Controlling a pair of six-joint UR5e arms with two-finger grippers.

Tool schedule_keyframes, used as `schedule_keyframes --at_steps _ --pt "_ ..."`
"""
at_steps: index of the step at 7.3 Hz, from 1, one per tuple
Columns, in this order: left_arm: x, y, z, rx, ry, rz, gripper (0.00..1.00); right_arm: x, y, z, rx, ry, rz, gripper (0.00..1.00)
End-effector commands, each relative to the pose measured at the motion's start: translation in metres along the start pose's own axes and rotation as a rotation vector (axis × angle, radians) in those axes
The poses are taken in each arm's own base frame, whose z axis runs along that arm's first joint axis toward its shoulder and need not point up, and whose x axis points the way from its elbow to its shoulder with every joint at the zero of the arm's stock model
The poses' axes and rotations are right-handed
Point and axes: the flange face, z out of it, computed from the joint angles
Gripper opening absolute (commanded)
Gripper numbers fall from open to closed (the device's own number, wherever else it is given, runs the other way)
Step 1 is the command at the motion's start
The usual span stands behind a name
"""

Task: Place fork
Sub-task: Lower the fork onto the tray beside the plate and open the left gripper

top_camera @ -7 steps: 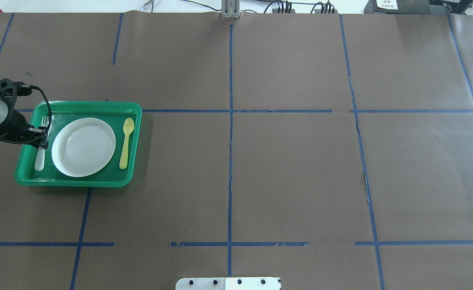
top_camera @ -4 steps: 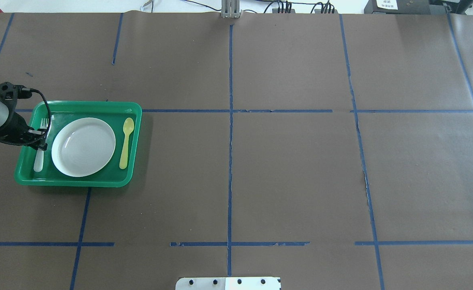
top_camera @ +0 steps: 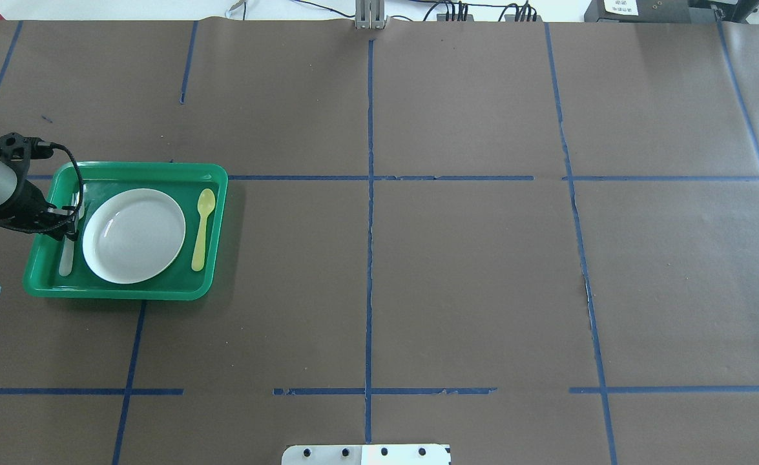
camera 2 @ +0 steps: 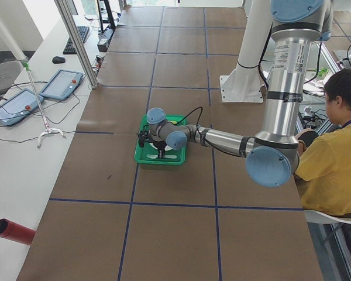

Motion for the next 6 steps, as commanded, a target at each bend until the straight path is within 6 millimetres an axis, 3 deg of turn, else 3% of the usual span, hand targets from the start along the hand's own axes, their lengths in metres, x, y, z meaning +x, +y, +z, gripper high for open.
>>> schedule_keyframes --at_steps 1,4,5,6 --pt "-0.004 -0.005 -0.01 0.02 0.004 -0.009 0.74 0.0 0.0 0.0 0.001 0.0 0.001 1.0" --pt "-0.023 -0.022 -0.088 0.14 0.044 -0.014 0.74 0.0 0.0 0.0 0.0 0.0 0.0 1.0" --pt "-0.063 -0.024 -0.109 0.164 0.007 0.037 0.83 0.0 0.0 0.0 0.0 0.0 0.0 1.0" --pt "-0.111 -0.025 -0.135 0.189 -0.039 0.115 1.0 0.0 0.0 0.0 0.0 0.0 0.0 1.0"
